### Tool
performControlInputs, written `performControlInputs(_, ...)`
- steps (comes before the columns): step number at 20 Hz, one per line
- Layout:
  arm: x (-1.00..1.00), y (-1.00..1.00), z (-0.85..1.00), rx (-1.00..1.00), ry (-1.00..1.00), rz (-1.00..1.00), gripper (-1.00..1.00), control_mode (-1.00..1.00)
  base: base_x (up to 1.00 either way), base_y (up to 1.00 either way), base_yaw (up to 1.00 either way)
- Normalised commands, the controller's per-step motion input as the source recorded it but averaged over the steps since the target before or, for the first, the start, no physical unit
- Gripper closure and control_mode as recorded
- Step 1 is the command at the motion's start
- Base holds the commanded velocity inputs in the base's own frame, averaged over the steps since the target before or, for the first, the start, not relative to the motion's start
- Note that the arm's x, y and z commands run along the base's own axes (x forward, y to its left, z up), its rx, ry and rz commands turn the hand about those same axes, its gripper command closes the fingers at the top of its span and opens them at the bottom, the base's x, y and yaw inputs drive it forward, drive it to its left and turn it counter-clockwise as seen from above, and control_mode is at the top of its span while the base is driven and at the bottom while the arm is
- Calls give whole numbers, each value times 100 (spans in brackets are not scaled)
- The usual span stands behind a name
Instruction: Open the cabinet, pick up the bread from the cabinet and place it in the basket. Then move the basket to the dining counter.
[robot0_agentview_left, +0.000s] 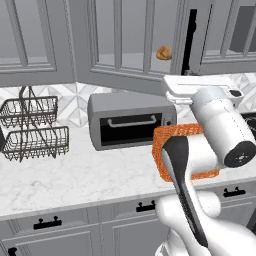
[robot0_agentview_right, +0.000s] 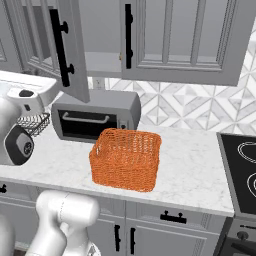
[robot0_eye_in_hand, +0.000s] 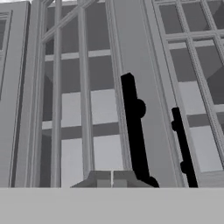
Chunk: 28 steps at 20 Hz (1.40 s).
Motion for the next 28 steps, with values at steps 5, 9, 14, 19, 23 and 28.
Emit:
performControlInputs(5,0,-59,0,0,0,8,100,-100,0,0,0)
performControlInputs(9,0,-100,0,2,0,24,100,-100,0,0,0)
performControlInputs(14,-12,-100,0,1,0,31,100,-100,0,0,0)
performControlInputs(19,1,-89,0,1,0,41,100,-100,0,0,0)
performControlInputs(23,21,-51,0,0,0,53,100,-100,0,0,0)
performControlInputs(28,51,1,-4,0,0,44,100,-100,0,0,0)
